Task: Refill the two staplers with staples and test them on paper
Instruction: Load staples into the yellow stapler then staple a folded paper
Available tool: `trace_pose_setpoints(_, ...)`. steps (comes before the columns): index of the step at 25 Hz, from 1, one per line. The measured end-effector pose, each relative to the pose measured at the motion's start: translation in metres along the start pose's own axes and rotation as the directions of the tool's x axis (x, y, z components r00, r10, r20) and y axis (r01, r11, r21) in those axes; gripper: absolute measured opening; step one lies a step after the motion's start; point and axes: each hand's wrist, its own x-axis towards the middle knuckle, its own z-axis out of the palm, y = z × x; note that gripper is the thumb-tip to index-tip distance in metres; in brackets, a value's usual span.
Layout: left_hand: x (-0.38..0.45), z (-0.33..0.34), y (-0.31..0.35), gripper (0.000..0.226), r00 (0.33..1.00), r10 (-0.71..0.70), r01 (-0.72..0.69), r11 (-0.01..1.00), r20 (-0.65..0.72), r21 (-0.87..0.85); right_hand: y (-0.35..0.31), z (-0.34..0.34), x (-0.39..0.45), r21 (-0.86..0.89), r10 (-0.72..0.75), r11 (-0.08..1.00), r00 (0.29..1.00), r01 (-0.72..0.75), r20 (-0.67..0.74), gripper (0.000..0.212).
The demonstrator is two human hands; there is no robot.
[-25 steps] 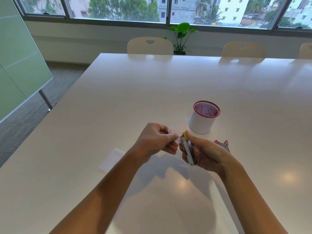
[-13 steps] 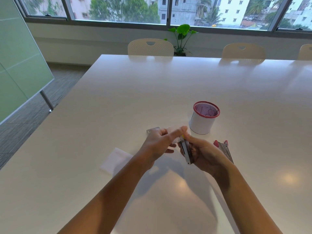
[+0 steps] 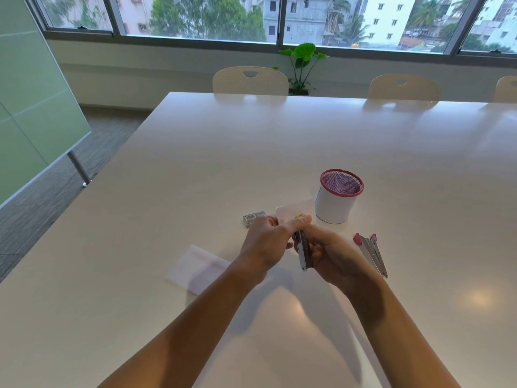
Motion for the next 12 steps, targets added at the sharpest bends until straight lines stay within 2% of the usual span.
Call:
trace_pose_setpoints(5,0.0001,-0.0009,0.0002,0.030,1.000,-0.007,0.007,0.999,0.004,0.050,0.0012,-0.0019,0.0002,-0.026,-0.016,1.000,1.000,0.016,-0.004,0.029)
trace_pose_setpoints(8,0.0009,-0.0042,-0.0001,0.042,0.999,-0.038,0.036,0.996,0.026,0.076,-0.0009,-0.0033,-0.0014,-0.075,-0.010,0.997,1.000,0.010,0.007,0.038)
trace_pose_setpoints(12,-0.0004,-0.0052,0.0006,0.029,0.996,-0.053,0.050,0.998,-0.066,-0.045,-0.0039,-0.0062,-0.0029,-0.118,-0.038,0.992,0.999,0.036,-0.015,0.040)
